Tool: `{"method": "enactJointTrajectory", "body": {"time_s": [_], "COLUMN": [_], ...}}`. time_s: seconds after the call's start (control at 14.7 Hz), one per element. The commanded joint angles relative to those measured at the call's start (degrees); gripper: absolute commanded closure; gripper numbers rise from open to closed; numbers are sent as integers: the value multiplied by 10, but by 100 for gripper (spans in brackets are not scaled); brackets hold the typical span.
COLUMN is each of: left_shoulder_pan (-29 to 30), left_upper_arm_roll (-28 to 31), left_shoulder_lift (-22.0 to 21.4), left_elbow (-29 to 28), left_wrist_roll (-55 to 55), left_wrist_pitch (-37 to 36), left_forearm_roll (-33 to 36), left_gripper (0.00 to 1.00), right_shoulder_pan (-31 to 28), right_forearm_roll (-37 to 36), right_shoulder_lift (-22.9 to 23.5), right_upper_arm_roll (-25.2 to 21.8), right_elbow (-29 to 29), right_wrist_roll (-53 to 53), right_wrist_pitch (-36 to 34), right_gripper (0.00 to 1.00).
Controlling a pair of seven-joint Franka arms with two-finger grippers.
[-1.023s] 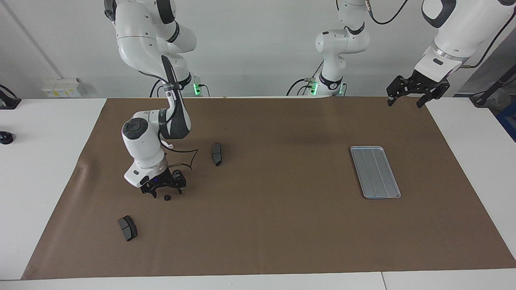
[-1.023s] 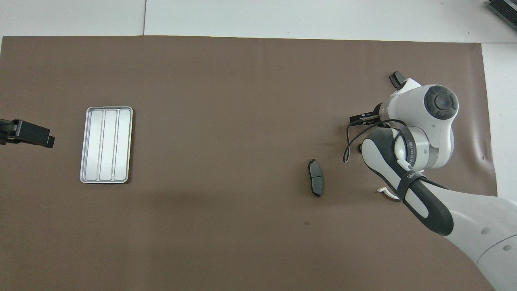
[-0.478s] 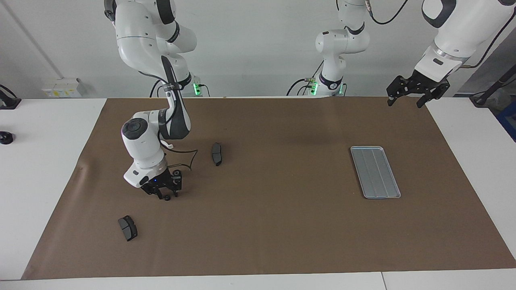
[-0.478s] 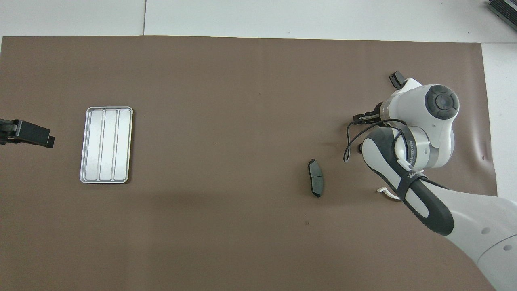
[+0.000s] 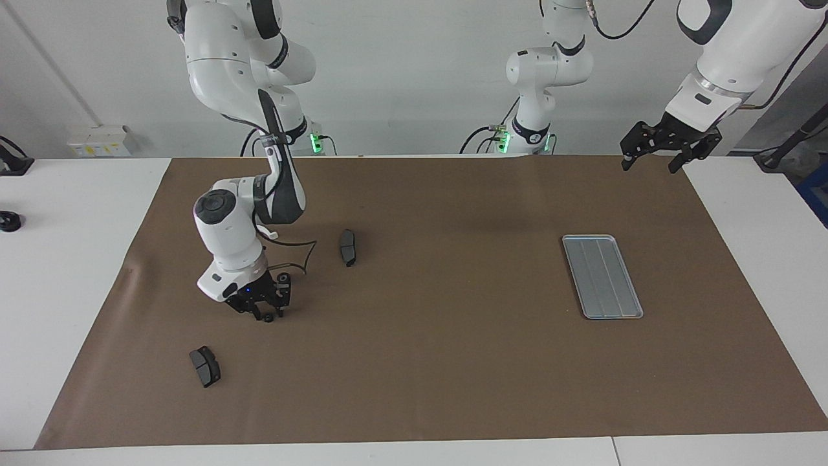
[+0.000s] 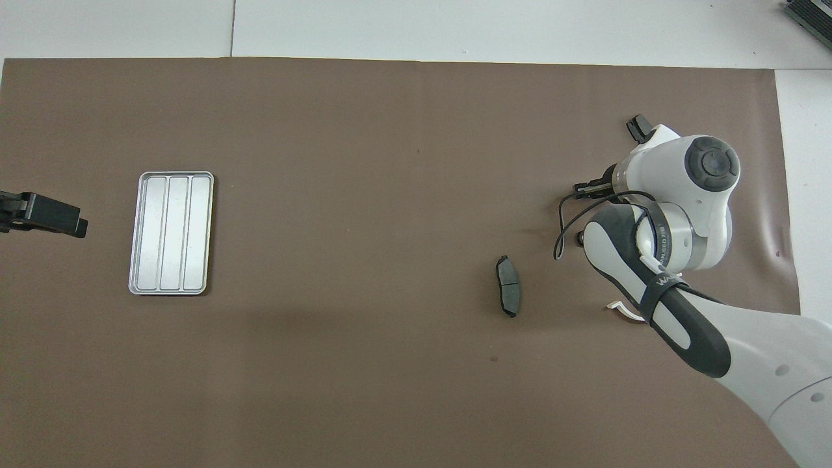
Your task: Pick bearing gear from pile to tray
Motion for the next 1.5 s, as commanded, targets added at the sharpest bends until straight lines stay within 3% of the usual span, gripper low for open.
{"method": "enactJointTrajectory", "body": {"time_s": [0.0,0.55,0.61,0.75,1.16,1.43], "left_shoulder_pan": [7,7,7,7,7,7], "left_upper_arm_roll": [-4,-4,-4,-4,-4,-4], "left_shoulder_lift": [-11,-11,-11,-11,-11,-11], "left_elbow": [-11,-11,-11,-11,-11,-11], "left_wrist_roll": [4,4,4,4,4,4], "left_wrist_pitch": [-2,-2,-2,-2,-2,-2], "left_forearm_roll": [2,2,2,2,2,2], "left_gripper": [0,0,0,0,0,0], "right_shoulder_pan": [-6,-6,-6,-6,-6,30], "right_forearm_roll": [10,10,9,9,10,8], "right_shoulder_lift": [8,5,5,5,4,-8], "right_upper_arm_roll": [4,4,4,4,4,4], "right_elbow": [-1,-3,-3,-3,6,102], "right_wrist_roll": [-17,-21,-21,-19,-15,85], "right_wrist_pitch": [5,-8,-8,-9,-26,-145], "right_gripper": [52,53,59,100,100,100]}}
